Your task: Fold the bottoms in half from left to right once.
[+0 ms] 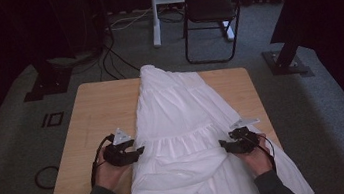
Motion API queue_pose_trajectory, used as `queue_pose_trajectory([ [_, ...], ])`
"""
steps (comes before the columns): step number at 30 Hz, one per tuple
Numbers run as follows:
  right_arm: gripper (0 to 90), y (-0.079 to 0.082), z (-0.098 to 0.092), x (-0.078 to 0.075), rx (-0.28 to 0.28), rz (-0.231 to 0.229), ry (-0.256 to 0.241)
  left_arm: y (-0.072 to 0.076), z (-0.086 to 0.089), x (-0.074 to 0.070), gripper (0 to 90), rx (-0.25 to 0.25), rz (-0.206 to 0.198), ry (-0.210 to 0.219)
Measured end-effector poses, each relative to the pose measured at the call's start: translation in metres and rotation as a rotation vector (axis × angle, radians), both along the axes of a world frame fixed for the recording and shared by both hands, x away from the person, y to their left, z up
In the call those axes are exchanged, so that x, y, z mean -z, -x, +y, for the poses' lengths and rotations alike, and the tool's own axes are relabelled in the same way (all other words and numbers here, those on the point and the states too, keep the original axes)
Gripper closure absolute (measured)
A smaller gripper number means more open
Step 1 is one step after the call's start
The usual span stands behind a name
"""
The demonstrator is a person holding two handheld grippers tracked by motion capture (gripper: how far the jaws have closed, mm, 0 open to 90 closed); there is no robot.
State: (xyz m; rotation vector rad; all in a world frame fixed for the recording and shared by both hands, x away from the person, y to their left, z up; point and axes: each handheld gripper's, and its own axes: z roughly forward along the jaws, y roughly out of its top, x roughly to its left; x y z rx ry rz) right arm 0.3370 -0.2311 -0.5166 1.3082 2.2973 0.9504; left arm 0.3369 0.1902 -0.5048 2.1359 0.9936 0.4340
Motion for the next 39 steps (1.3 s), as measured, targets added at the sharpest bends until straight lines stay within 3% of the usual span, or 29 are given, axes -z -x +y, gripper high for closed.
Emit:
queue_pose_trajectory([
  [1,45.7,-0.004,0.002,0.005,0.001,0.037,-0.007,0.000,0.001,0.003,48.0,-0.006,0.005,0.001],
  [2,55.0,-0.006,0.004,0.009,-0.006,0.069,-0.011,-0.001,0.001,0.005,47.8,-0.006,0.010,-0.003],
  [3,70.8,-0.007,0.005,0.012,-0.032,0.089,-0.008,-0.002,-0.001,0.007,47.6,-0.004,0.013,0.000],
  [4,87.3,-0.005,0.006,0.009,-0.062,0.084,0.003,-0.002,-0.002,0.007,47.2,-0.002,0.014,0.000],
  [5,88.3,-0.002,0.007,0.004,-0.070,0.060,0.013,-0.003,-0.006,0.006,46.9,0.004,0.008,-0.001],
  [6,88.8,0.006,0.006,-0.012,-0.065,-0.027,0.045,-0.003,-0.008,0.005,46.5,0.008,0.004,0.002],
  [7,88.8,0.006,0.006,-0.012,-0.065,-0.027,0.045,-0.003,-0.008,0.005,46.5,0.008,0.004,0.002],
  [8,88.8,0.012,0.003,-0.026,-0.053,-0.088,0.054,-0.004,-0.017,0.002,46.5,0.026,-0.002,0.003],
  [9,88.6,0.028,-0.020,-0.070,0.020,-0.262,-0.024,-0.004,-0.022,0.001,46.2,0.033,-0.006,-0.003],
  [10,88.4,0.029,-0.032,-0.082,0.063,-0.299,-0.013,-0.005,-0.027,-0.001,45.8,0.041,-0.015,-0.007],
  [11,88.2,0.026,-0.043,-0.086,0.113,-0.305,0.012,-0.004,-0.031,-0.003,45.7,0.054,-0.020,-0.006],
  [13,87.9,0.011,-0.067,-0.072,0.190,-0.232,0.020,-0.004,-0.042,-0.005,45.1,0.074,-0.030,0.000],
  [14,87.9,0.011,-0.067,-0.072,0.190,-0.232,0.020,-0.004,-0.042,-0.005,45.1,0.074,-0.030,0.000],
  [15,87.6,0.003,-0.076,-0.057,0.201,-0.177,0.006,-0.005,-0.053,-0.004,45.1,0.099,-0.023,-0.003],
  [16,86.2,-0.010,-0.087,-0.011,0.194,-0.061,0.048,-0.006,-0.064,0.000,45.1,0.124,-0.009,-0.009],
  [19,85.9,-0.012,-0.088,0.000,0.191,-0.042,0.060,-0.006,-0.074,0.006,45.3,0.150,0.009,-0.031],
  [20,85.8,-0.015,-0.091,0.014,0.199,-0.009,0.074,-0.005,-0.091,0.018,45.3,0.181,0.027,-0.111],
  [21,85.8,-0.019,-0.097,0.031,0.209,0.038,0.057,-0.005,-0.098,0.025,50.7,0.190,0.030,-0.154],
  [22,85.8,-0.019,-0.097,0.031,0.209,0.038,0.057,-0.006,-0.103,0.032,50.7,0.195,0.042,-0.187],
  [23,85.9,-0.019,-0.096,0.034,0.205,0.044,0.056,-0.010,-0.105,0.040,56.0,0.186,0.034,-0.181],
  [25,85.8,-0.020,-0.096,0.034,0.203,0.050,0.053,-0.014,-0.102,0.040,62.9,0.175,0.034,-0.181],
  [28,85.4,-0.021,-0.096,0.033,0.207,0.062,0.036,-0.025,-0.096,0.038,64.7,0.132,0.017,-0.213],
  [29,85.2,-0.022,-0.093,0.033,0.204,0.076,0.018,-0.035,-0.089,0.037,65.1,0.095,0.008,-0.226],
  [32,84.9,-0.024,-0.085,0.032,0.179,0.089,0.007,-0.047,-0.084,0.036,66.4,0.065,0.001,-0.244],
  [34,84.7,-0.026,-0.075,0.032,0.157,0.094,0.010,-0.059,-0.080,0.035,66.9,0.036,-0.018,-0.294],
  [35,84.7,-0.030,-0.064,0.031,0.130,0.101,0.007,-0.074,-0.077,0.033,67.1,0.006,-0.047,-0.360],
  [36,84.7,-0.030,-0.064,0.031,0.130,0.101,0.007,-0.074,-0.077,0.033,67.4,0.006,-0.047,-0.360],
  [37,84.7,-0.033,-0.059,0.031,0.116,0.102,0.009,-0.084,-0.075,0.033,67.4,-0.018,-0.058,-0.404],
  [39,85.3,-0.040,-0.049,0.030,0.083,0.106,0.006,-0.100,-0.072,0.032,68.5,-0.057,-0.072,-0.453],
])
